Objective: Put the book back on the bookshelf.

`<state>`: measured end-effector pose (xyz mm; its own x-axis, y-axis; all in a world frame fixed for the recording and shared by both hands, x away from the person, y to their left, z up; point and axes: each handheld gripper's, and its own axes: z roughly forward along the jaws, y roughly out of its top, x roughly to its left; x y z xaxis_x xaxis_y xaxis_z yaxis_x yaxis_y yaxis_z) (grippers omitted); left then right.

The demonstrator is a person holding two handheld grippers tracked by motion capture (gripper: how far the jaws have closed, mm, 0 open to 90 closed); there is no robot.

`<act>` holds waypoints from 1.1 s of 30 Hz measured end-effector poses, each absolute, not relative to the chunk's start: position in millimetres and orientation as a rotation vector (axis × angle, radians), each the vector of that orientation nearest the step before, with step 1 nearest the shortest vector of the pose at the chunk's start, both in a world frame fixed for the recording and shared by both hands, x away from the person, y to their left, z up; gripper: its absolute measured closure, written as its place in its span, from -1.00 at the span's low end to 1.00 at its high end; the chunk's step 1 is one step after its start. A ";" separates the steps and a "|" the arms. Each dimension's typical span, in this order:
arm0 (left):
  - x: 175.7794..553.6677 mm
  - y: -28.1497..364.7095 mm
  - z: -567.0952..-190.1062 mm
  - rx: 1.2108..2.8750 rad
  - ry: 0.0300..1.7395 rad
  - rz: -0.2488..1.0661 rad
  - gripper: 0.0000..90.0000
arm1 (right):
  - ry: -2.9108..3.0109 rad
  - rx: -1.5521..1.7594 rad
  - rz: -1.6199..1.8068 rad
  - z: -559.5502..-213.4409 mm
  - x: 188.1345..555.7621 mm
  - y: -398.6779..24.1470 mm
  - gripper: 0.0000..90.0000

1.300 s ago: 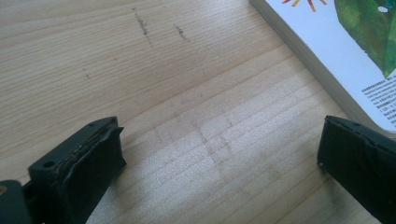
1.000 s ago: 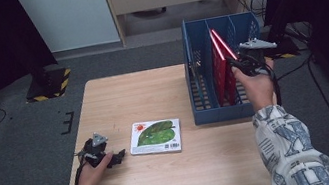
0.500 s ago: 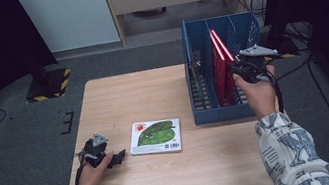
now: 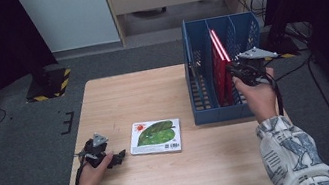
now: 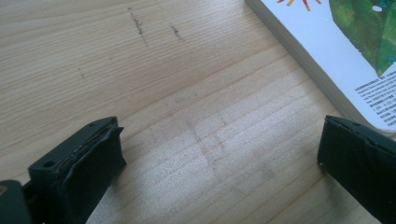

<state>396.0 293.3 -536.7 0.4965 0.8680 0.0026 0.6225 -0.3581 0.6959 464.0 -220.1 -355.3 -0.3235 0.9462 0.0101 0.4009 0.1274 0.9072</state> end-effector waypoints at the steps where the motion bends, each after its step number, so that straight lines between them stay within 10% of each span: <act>1: 396.0 293.3 -536.7 2.104 1.218 0.497 -1.00 | 1.809 1.303 1.165 -355.1 464.0 -219.9 0.67; 33: 395.6 293.0 -536.7 2.105 1.216 0.497 -1.00 | 1.896 1.261 1.239 -363.3 449.0 -212.1 -0.72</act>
